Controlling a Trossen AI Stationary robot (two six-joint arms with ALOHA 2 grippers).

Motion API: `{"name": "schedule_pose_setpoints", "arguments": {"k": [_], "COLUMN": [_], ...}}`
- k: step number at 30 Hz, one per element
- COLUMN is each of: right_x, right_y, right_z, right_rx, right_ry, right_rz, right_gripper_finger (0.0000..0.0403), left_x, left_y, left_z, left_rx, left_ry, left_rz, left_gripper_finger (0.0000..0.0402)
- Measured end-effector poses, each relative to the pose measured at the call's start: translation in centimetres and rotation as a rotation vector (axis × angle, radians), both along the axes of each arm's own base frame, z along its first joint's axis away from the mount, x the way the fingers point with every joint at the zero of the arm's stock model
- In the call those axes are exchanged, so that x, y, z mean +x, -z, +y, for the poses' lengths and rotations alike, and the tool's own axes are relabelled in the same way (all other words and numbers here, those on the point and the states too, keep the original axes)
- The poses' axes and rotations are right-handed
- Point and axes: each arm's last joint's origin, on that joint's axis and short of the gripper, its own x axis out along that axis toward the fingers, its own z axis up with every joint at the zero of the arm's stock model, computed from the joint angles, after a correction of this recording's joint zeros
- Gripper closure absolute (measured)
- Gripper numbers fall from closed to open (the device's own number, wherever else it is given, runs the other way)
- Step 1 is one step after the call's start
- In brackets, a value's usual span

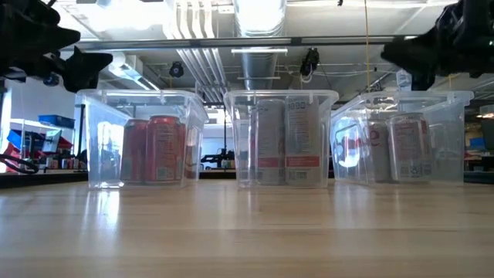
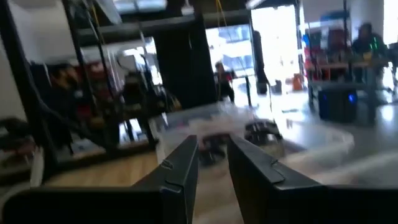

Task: Sort soda cans
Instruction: Return to Home Position

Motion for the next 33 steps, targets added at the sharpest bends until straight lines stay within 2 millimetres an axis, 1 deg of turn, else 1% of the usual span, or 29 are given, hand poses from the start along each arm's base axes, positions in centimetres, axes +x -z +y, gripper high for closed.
{"name": "schedule_pose_setpoints", "arguments": {"k": [5, 9, 16, 22, 28, 33], "right_x": [0.2, 0.3, 0.4, 0.4, 0.4, 0.4], "right_y": [0.9, 1.7, 1.8, 1.8, 1.8, 1.8], "right_z": [0.0, 0.0, 0.0, 0.0, 0.0, 0.0], "right_rx": [0.001, 0.01, 0.093, 0.09, 0.093, 0.093], "right_ry": [0.002, -0.002, -0.017, -0.016, -0.017, -0.017], "right_rz": [0.097, 0.18, 0.179, 0.179, 0.179, 0.179], "right_gripper_finger": [0.0317, 0.032, 0.0334, 0.0339, 0.0331, 0.032], "left_x": [0.1, 0.3, 0.5, 0.5, 0.5, 0.4], "left_y": [0.1, 0.4, 0.6, 0.6, 0.4, -0.3], "left_z": [0.0, -0.1, -0.1, -0.1, -0.1, -0.1], "left_rx": [0.036, 0.051, 0.068, 0.071, 0.059, 0.048], "left_ry": [-0.001, -0.006, -0.015, -0.018, -0.017, -0.011], "left_rz": [0.013, 0.038, 0.065, 0.069, 0.058, 0.042], "left_gripper_finger": [0.0141, 0.0141, 0.0141, 0.0141, 0.0141, 0.0141]}}
